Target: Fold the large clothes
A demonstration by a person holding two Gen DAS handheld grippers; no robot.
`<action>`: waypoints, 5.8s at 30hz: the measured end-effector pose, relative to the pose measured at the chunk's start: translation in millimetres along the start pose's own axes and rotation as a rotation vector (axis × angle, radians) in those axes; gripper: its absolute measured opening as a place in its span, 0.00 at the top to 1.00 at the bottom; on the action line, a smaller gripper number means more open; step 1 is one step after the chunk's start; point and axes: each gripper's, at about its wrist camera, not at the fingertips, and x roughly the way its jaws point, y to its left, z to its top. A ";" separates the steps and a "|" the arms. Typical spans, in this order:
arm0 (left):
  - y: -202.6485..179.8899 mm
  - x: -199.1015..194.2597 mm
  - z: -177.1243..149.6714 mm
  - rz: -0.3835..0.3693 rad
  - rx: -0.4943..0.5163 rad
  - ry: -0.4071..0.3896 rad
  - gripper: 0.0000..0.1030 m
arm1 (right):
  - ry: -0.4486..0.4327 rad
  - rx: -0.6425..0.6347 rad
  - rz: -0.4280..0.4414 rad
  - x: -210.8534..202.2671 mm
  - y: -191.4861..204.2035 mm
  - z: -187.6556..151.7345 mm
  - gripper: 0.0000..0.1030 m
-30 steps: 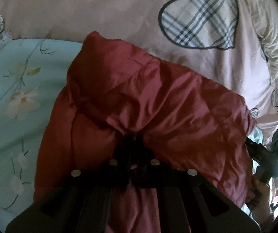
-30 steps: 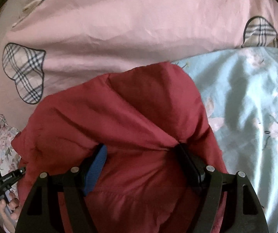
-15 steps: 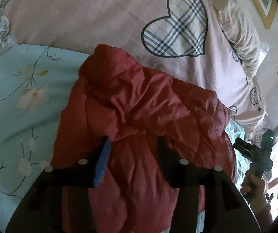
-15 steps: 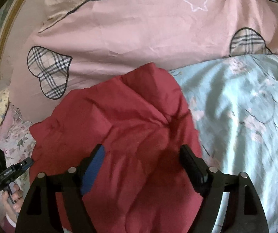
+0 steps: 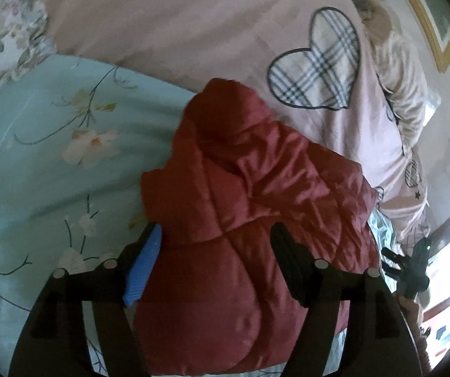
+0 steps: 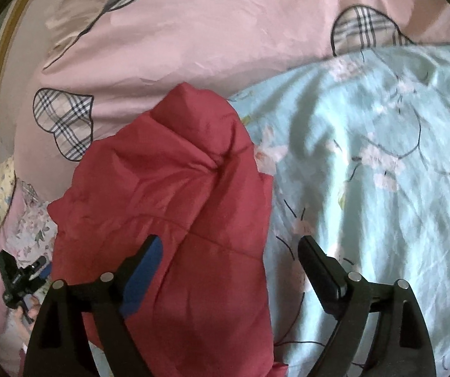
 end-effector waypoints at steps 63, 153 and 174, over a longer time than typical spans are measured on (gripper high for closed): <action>7.9 -101.7 -130.1 -0.169 -0.043 0.193 0.64 | 0.190 0.115 0.298 -92.9 29.0 -146.5 0.59; -30.5 -5.5 -19.8 0.257 0.091 0.096 0.88 | -0.031 -0.082 -0.238 -23.3 63.1 -23.2 0.92; -8.8 30.2 -29.0 0.261 0.041 0.168 0.79 | 0.053 -0.051 -0.283 14.5 43.6 -32.0 0.89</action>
